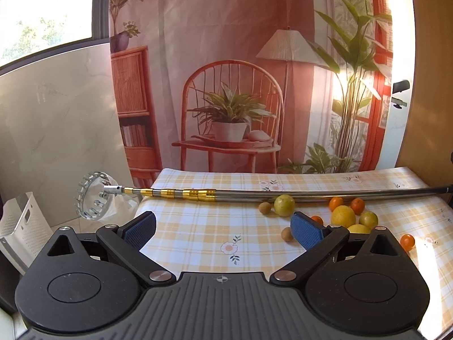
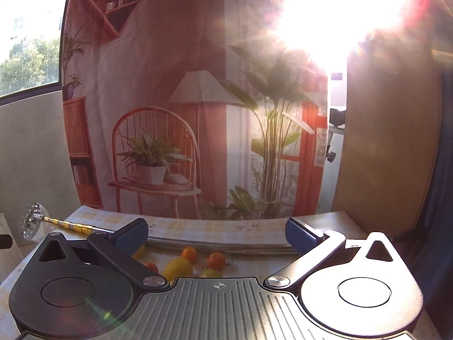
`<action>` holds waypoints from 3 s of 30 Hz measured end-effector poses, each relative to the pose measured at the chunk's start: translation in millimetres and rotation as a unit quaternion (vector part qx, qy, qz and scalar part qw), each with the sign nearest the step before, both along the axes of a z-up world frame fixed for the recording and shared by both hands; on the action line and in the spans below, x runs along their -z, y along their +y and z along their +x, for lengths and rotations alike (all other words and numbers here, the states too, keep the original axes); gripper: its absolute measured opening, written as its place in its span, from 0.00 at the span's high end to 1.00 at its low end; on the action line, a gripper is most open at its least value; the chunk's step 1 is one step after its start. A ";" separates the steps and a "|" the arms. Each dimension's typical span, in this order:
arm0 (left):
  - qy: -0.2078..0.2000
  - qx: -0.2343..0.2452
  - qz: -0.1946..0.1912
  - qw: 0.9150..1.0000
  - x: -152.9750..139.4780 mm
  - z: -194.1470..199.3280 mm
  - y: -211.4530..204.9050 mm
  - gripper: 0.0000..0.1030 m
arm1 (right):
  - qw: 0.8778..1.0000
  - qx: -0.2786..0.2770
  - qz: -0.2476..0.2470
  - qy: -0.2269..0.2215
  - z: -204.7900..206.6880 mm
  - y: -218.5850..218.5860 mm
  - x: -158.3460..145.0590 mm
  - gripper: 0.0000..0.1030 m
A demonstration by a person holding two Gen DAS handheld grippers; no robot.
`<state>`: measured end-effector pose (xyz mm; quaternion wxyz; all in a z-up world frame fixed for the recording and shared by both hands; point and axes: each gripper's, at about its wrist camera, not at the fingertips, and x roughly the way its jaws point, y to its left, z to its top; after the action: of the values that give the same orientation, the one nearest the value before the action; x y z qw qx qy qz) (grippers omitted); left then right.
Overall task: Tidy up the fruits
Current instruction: 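Close the left gripper on a small brown fruit while the right tool approaches a mandarin, then close the right gripper on the orange mandarin while the left holds the brown fruit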
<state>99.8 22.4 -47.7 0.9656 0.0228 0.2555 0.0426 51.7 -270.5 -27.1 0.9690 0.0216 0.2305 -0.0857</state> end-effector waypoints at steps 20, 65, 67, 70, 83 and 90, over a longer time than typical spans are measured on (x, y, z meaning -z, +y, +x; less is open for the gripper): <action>0.093 0.052 -0.029 0.994 66.2 87.6 -20.7 0.13 | 0.994 0.019 0.033 0.103 44.0 -22.7 93.0 0.00; 0.203 0.130 -0.046 0.969 160.0 205.5 -58.8 0.74 | 0.980 0.032 0.100 0.168 76.5 -49.3 154.2 0.01; 0.197 0.126 -0.046 0.971 157.1 199.8 -56.6 0.74 | 0.980 0.033 0.103 0.170 76.0 -49.0 155.7 0.01; 0.193 0.123 -0.054 0.972 151.8 192.9 -53.6 0.74 | 0.979 0.036 0.105 0.172 74.1 -49.1 158.4 0.01; 0.150 0.134 -0.067 0.977 124.5 140.3 -58.1 0.74 | 0.990 0.048 0.051 0.123 58.8 -59.4 180.7 0.27; 0.155 0.129 -0.080 0.976 124.6 126.1 -55.6 0.74 | 0.987 0.062 0.074 0.128 51.7 -71.8 197.4 0.47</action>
<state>225.9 -33.2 -172.2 0.9103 -0.0150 0.3996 -0.1070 103.4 -342.3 -224.5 0.9202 0.0967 0.3563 -0.1303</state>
